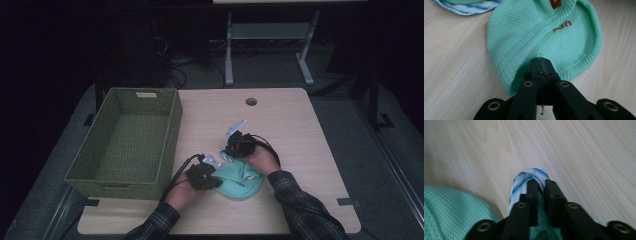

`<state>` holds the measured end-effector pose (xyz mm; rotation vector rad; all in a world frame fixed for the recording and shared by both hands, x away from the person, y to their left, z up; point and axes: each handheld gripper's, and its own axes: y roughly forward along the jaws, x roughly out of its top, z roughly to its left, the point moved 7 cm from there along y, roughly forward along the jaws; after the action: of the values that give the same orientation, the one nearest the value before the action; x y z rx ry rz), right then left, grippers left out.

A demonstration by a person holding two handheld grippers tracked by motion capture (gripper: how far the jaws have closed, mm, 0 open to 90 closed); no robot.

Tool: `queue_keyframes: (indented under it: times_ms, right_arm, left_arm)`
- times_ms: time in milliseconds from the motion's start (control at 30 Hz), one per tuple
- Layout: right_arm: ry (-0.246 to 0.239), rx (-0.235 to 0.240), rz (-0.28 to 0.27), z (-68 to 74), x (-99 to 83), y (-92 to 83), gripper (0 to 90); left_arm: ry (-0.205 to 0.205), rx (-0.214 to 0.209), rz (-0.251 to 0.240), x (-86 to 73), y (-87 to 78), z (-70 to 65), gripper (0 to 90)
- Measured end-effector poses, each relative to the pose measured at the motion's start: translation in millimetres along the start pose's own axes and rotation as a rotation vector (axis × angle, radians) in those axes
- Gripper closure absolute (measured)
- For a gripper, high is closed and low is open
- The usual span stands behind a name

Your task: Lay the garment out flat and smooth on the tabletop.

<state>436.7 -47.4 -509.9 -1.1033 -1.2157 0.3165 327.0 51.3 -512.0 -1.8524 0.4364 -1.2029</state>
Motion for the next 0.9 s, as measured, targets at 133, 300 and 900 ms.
queue_keyframes:
  times_ms: [133, 300, 900]
  right_arm:
    - [0.008, 0.003, -0.007, -1.7, 0.7, -2.2, 85.8]
    - [0.047, 0.001, -0.047, -8.5, 4.6, -11.9, 86.1]
    - [0.175, -0.085, -0.127, -56.9, 5.4, -38.2, 86.2]
  left_arm:
    - [-0.001, 0.002, 0.0, 0.3, 0.2, -0.3, 89.8]
    - [-0.007, 0.004, 0.001, 0.5, 0.4, -0.7, 89.8]
    - [-0.005, 0.005, 0.016, -0.4, -0.6, -1.2, 89.8]
